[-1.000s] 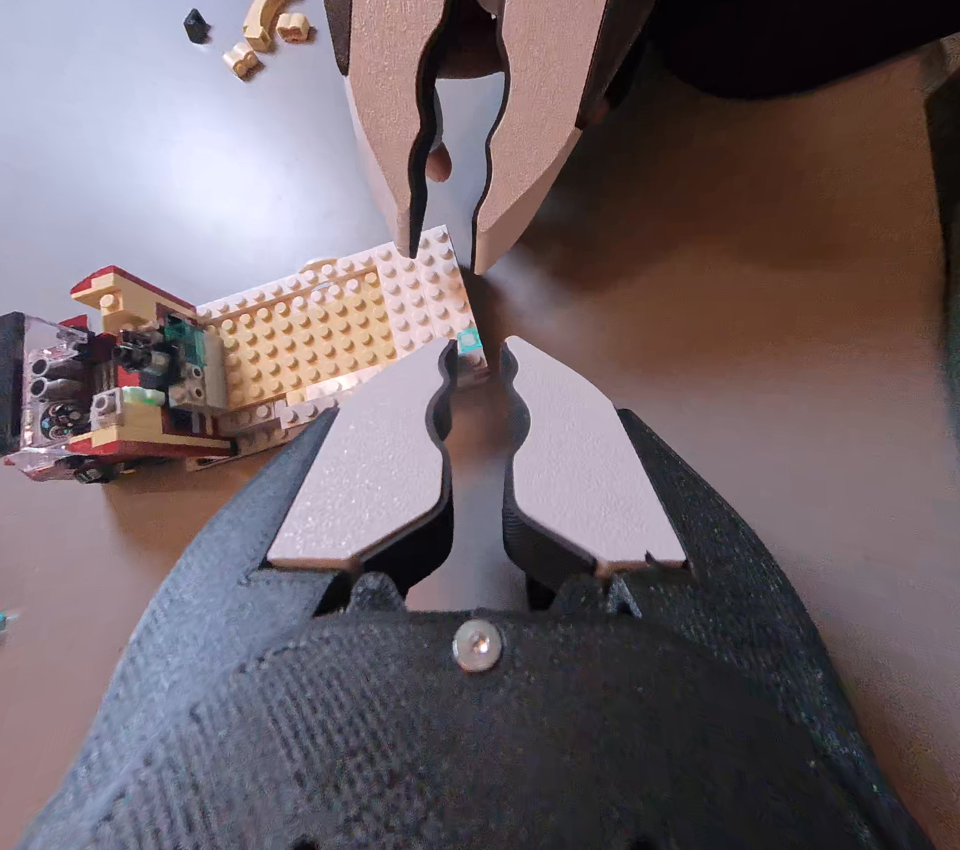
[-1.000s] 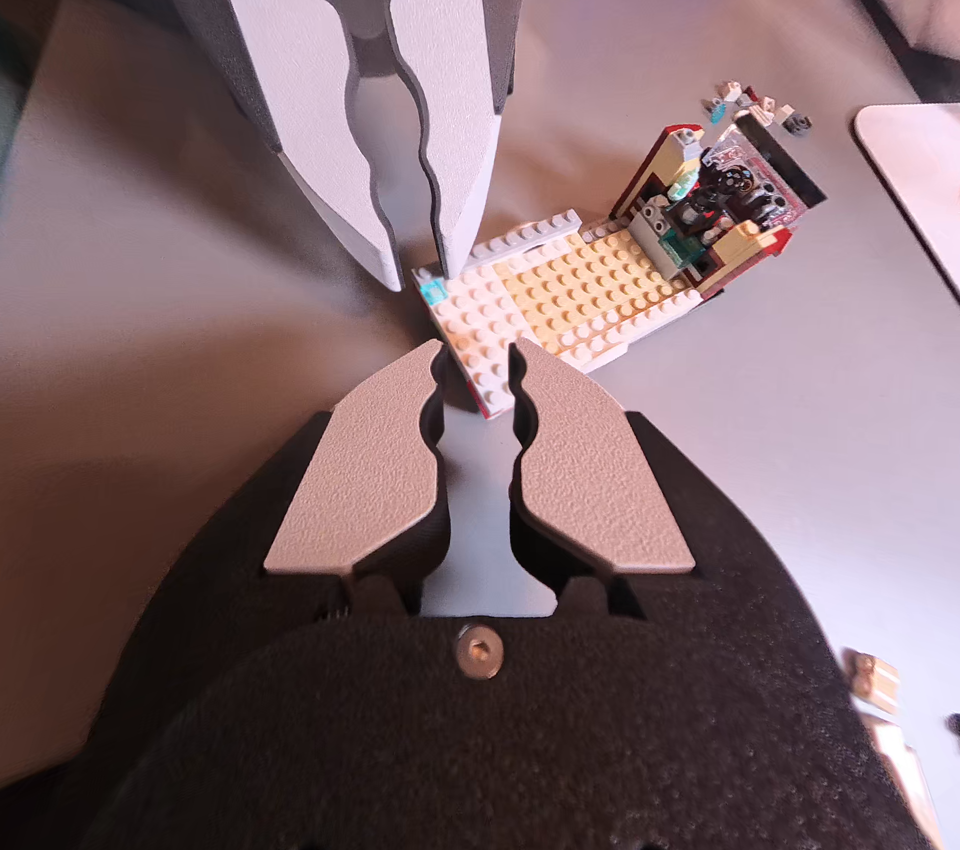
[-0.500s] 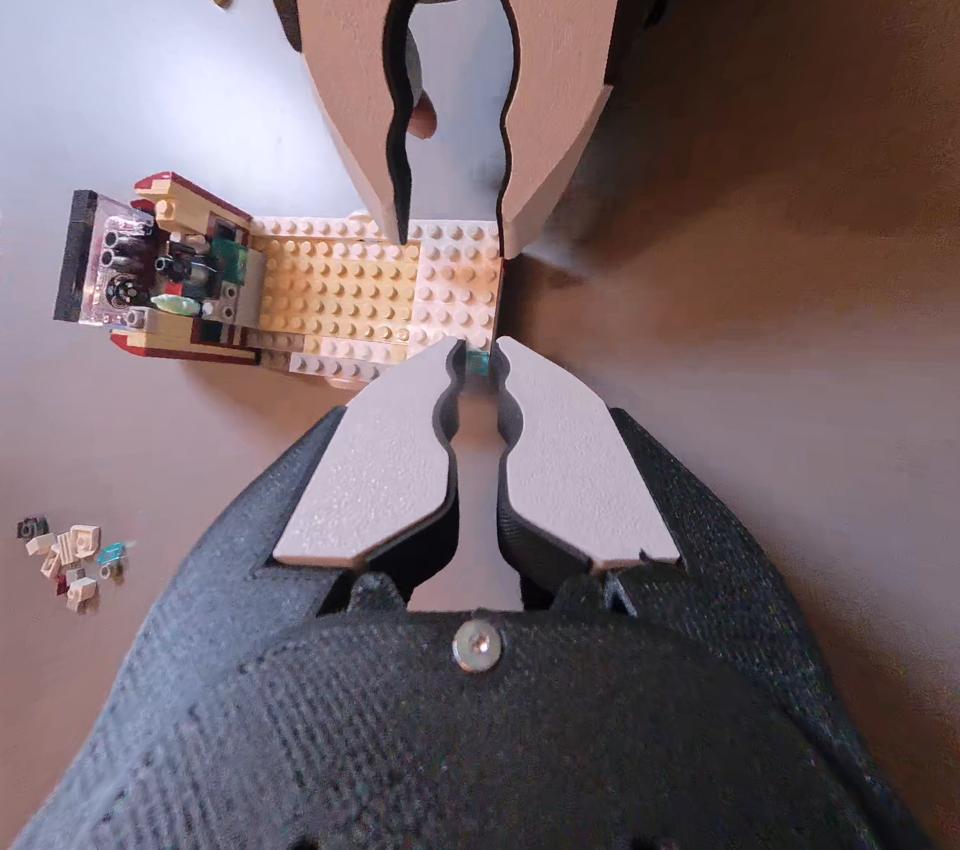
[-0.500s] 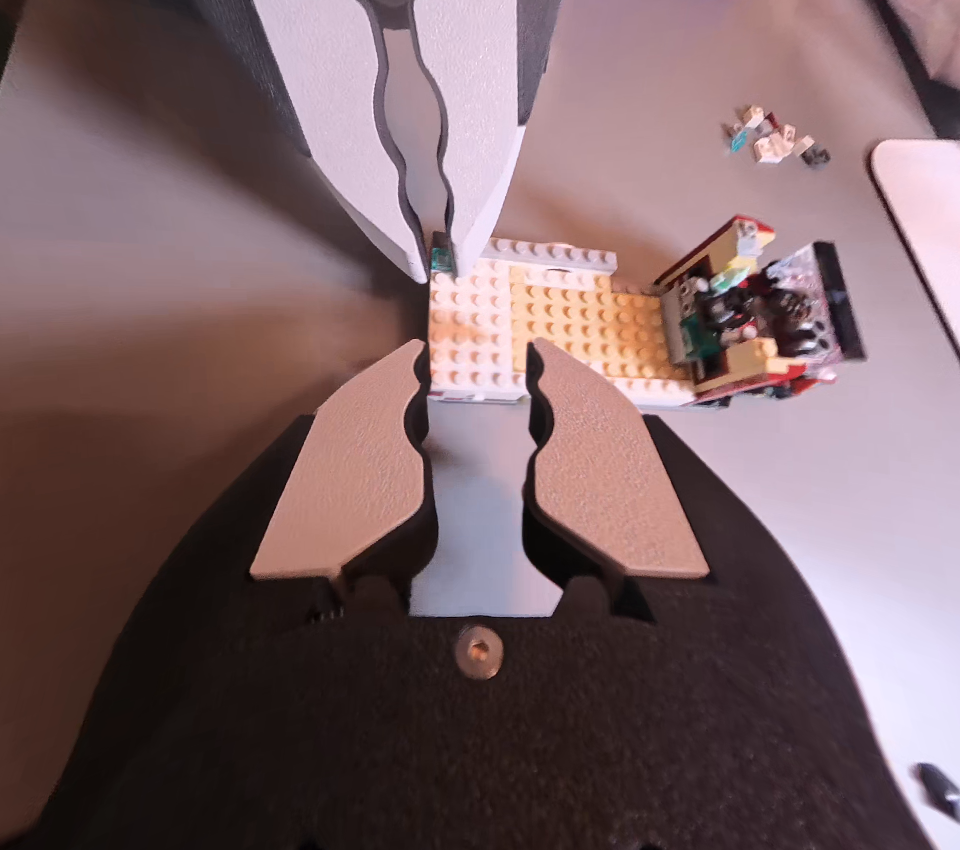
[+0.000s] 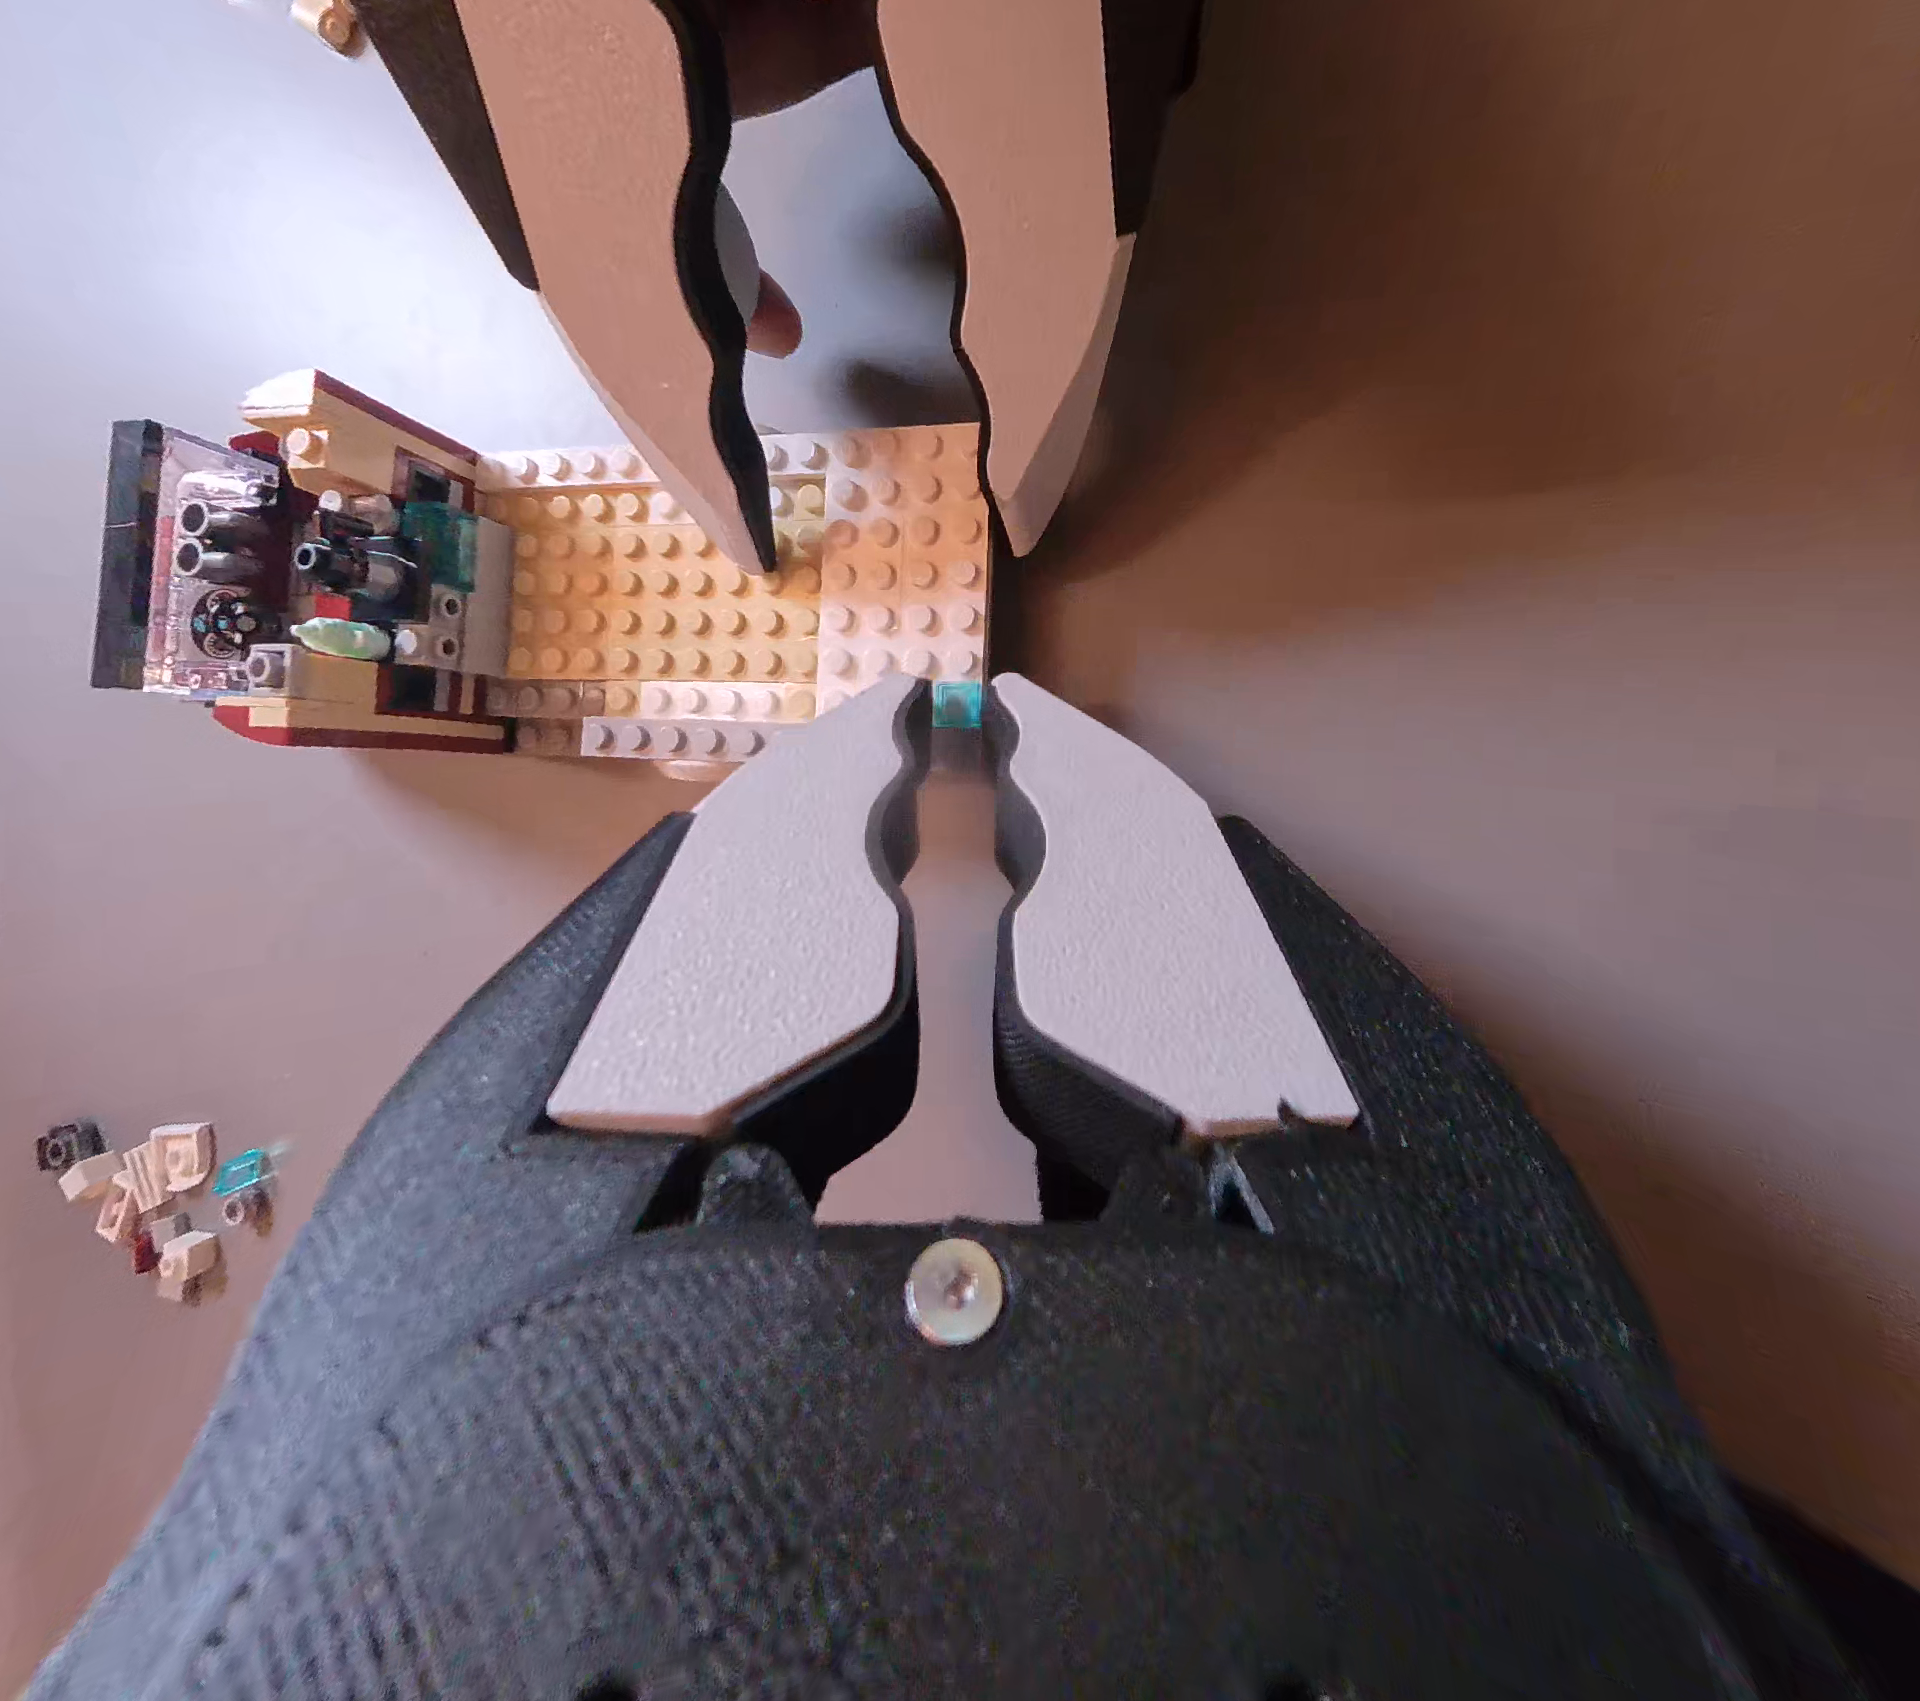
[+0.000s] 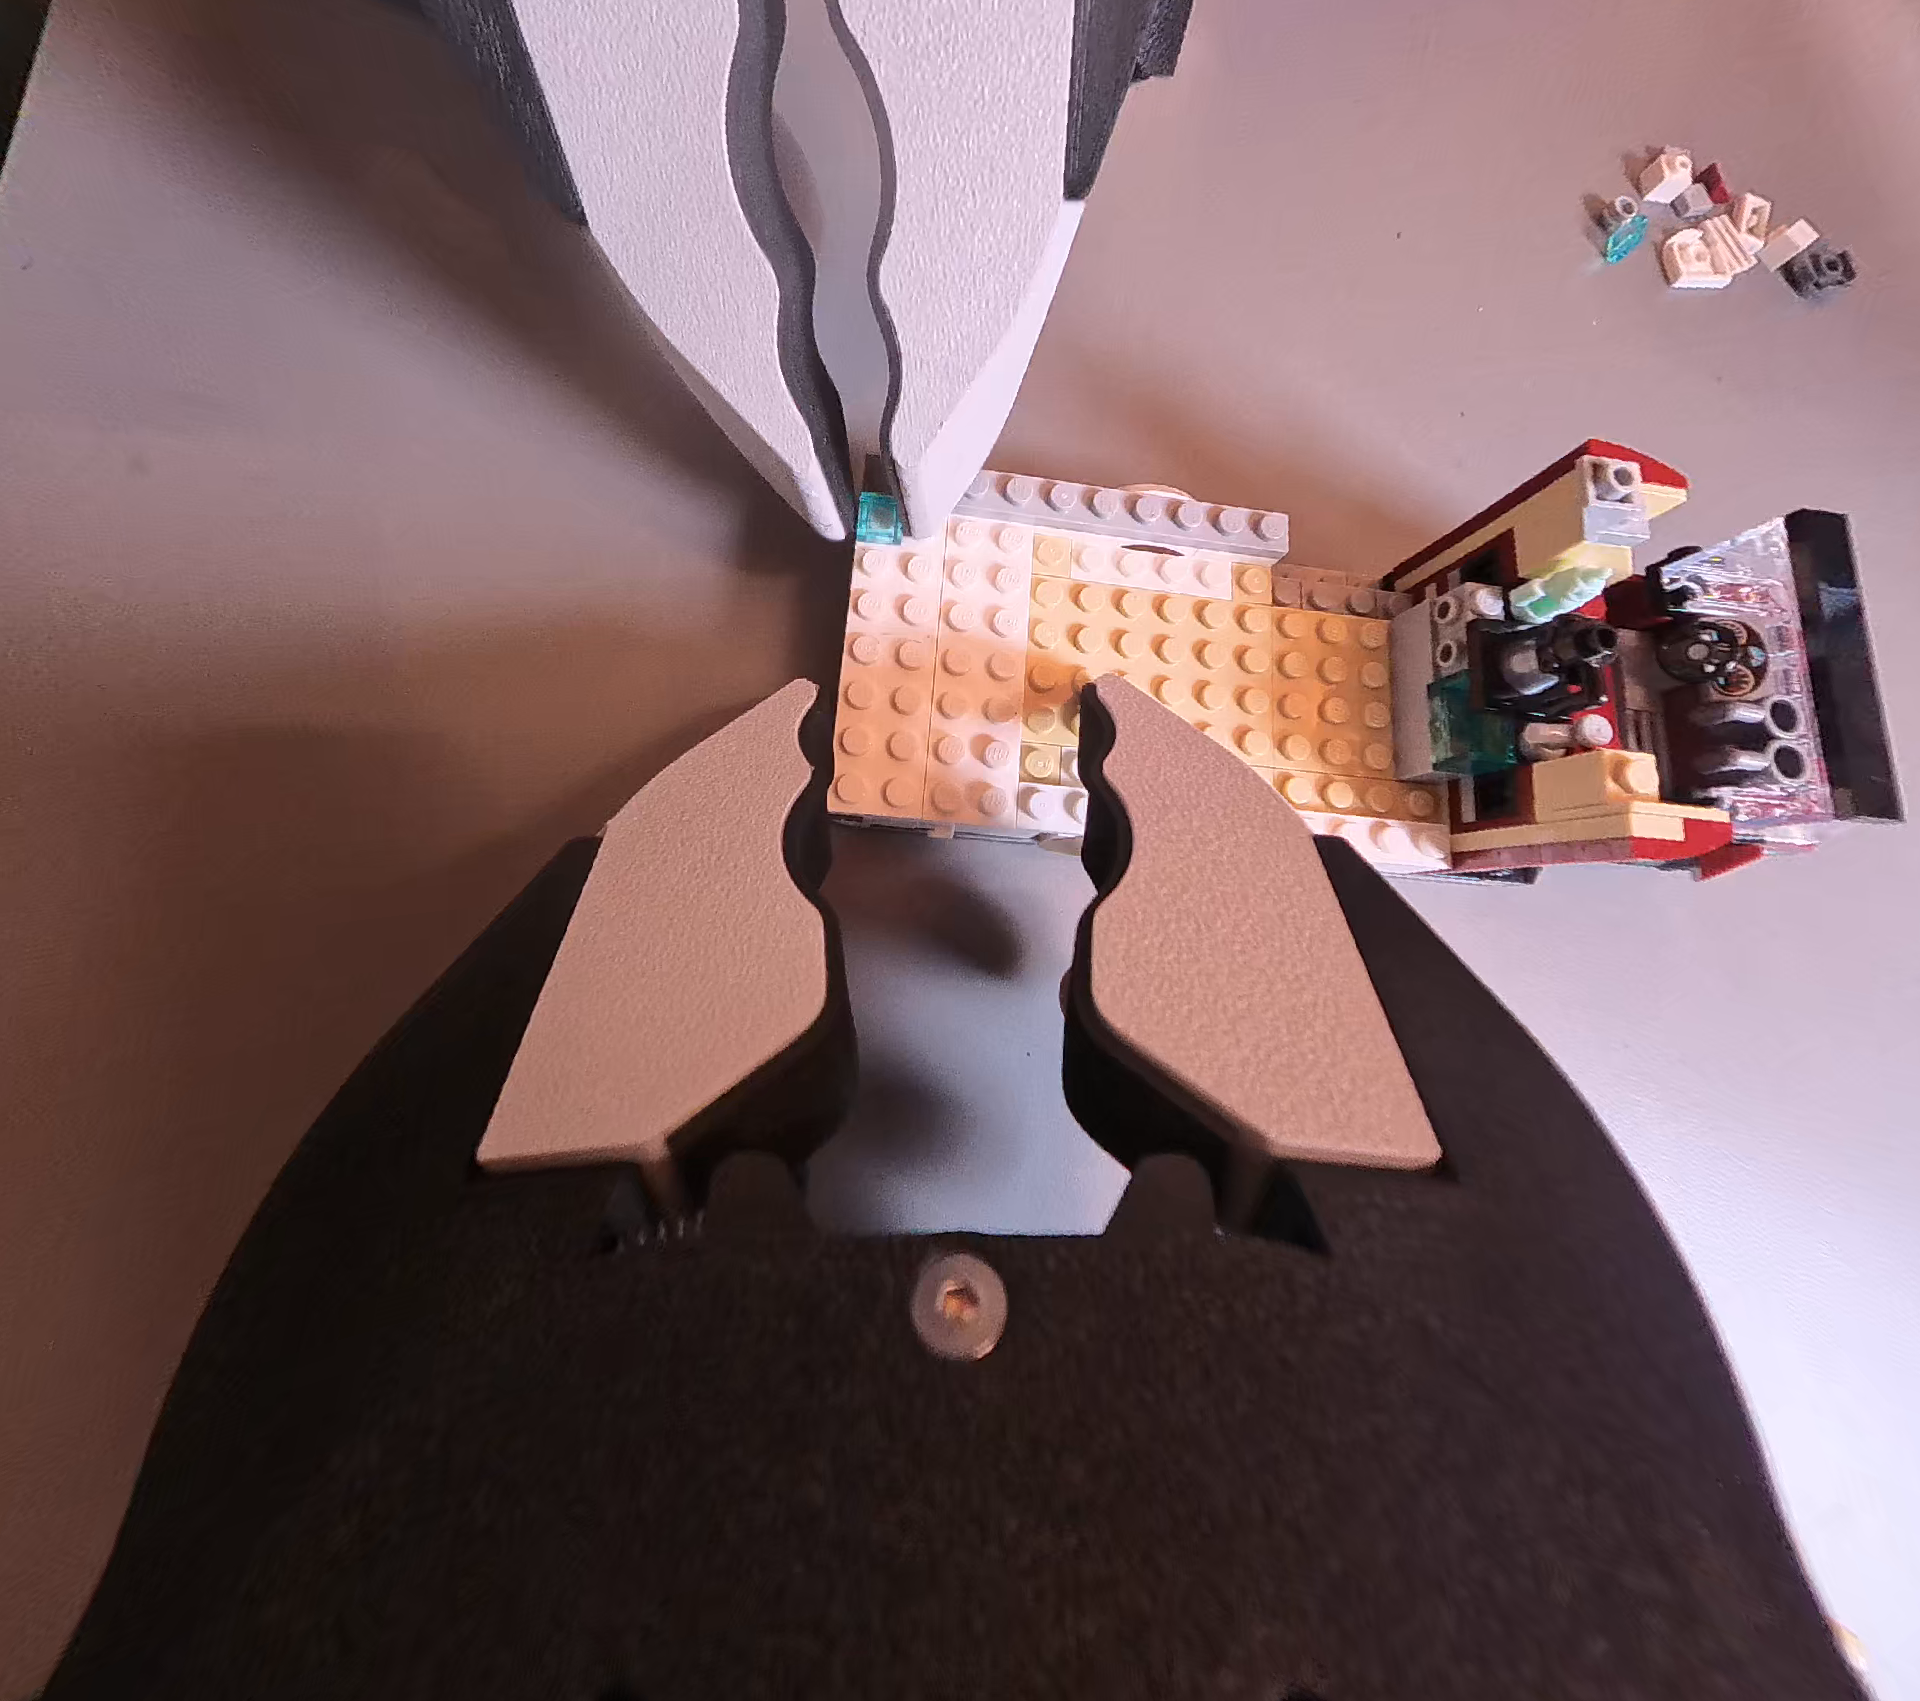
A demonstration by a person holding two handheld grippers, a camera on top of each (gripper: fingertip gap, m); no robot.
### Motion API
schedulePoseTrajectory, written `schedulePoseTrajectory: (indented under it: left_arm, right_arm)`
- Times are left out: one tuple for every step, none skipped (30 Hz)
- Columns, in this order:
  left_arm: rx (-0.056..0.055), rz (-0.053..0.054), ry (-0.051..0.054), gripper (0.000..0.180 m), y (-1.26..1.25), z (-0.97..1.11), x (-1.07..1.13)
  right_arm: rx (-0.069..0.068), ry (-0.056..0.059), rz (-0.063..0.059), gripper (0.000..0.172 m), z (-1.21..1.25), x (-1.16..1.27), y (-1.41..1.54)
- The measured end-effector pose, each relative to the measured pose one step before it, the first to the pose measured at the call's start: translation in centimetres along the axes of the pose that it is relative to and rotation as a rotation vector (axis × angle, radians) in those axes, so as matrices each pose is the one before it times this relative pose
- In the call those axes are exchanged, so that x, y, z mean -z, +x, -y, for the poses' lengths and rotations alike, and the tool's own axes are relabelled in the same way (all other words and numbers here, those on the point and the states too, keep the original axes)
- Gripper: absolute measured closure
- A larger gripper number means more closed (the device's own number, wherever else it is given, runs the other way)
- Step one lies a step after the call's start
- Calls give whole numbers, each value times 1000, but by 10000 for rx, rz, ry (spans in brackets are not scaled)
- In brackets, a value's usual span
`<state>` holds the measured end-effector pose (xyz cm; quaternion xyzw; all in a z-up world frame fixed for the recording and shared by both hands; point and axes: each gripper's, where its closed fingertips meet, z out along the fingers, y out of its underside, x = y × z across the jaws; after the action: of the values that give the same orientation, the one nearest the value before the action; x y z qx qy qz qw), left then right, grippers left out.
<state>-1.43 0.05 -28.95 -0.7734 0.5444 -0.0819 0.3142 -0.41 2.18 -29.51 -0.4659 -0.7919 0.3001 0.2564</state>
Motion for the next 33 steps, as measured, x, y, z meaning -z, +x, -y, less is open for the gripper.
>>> schedulePoseTrajectory:
  left_arm:
    - [-44,-17,-29,172,10,-30,7]
    - [-66,-1,-46,172,7,-12,-12]
    - [-85,-1,-70,172,-7,-10,-5]
    - [-87,-13,-81,172,6,-6,-9]
    - [-92,-1,-97,172,-1,-7,-19]
    - [-120,28,-135,172,4,-10,-13]
    - [-146,42,-179,172,-3,-20,-9]
    - [-130,18,-202,172,8,-22,-11]
    - [-82,-32,-214,172,-1,-18,-3]
    - [-50,-84,-207,172,3,-13,-13]
    - [-24,-127,-188,172,-6,-19,-3]
    - [-4,-157,-177,172,10,-10,1]
    - [-49,-149,-175,172,-3,-7,4]
    - [-100,-113,-163,172,-8,0,-20]
    - [-85,-101,-130,172,14,34,-39]
    - [-66,-89,-99,172,-29,44,-22]
    - [-55,-106,-43,172,0,62,-26]
    - [-71,-87,-7,172,9,62,-23]
    - [-109,-40,35,172,8,59,-23]
    - [-36,-50,80,172,33,64,-20]
    - [62,-79,153,172,21,51,2]
    - [125,-58,216,173,19,65,-12]
    - [173,-24,283,173,43,89,-3]
    - [196,-19,309,173,65,81,14]
    - [206,-17,336,173,88,48,51]
    - [195,-39,359,173,138,47,80]
    - [208,-21,362,173,182,34,62]
    - [241,14,374,173,179,49,69]
    - [207,83,414,173,125,93,95]
    - [230,83,460,174,94,133,121]
    - [94,-334,653,180,691,435,294]
    - [705,-168,1289,180,377,1617,674]
    - [-56,367,505,180,-356,766,668]
  right_arm:
    - [7,5,2,126,-7,-3,-4]
    - [21,-9,-9,126,0,-1,0]
    - [19,-17,-14,126,-5,-2,9]
    - [6,-17,-12,126,1,-9,2]
    - [3,-10,-12,126,-5,2,-1]
    - [0,0,-12,126,4,-2,7]
    - [-3,-1,-12,126,7,-4,-5]
    - [3,-11,-17,126,3,-6,2]
    - [13,-25,-20,126,-1,-7,-1]
    - [17,-34,-19,126,1,-1,6]
    - [12,-28,-18,126,-3,-9,9]
    - [3,-14,-17,126,5,-10,6]
    - [-2,-4,-18,126,5,-6,17]
    - [-11,1,-22,126,-2,-10,10]
    - [-20,6,-32,127,7,-18,30]
    - [-28,15,-42,127,11,-20,55]
    - [-29,28,-38,127,5,-21,48]
    - [-42,32,-24,127,11,-18,55]
    - [-44,19,-9,127,1,-15,38]
    - [-26,9,2,128,1,-1,6]
    - [-24,19,2,128,1,7,-1]
    - [-32,37,9,128,-7,12,-10]
    - [-36,52,25,128,0,13,-21]
    - [-44,58,41,128,8,9,-47]
    - [-51,53,48,128,26,21,-85]
    - [-14,41,42,128,45,-7,-138]
    - [19,22,35,128,57,-24,-162]
    - [22,11,35,128,58,-33,-160]
    - [14,28,40,128,82,-9,-137]
    - [-12,65,47,128,100,18,-104]
    - [-42,-8,5,133,-13,-10,-11]
    - [-13,2,-114,133,-57,-51,208]
    - [-51,66,-26,134,9,-15,136]
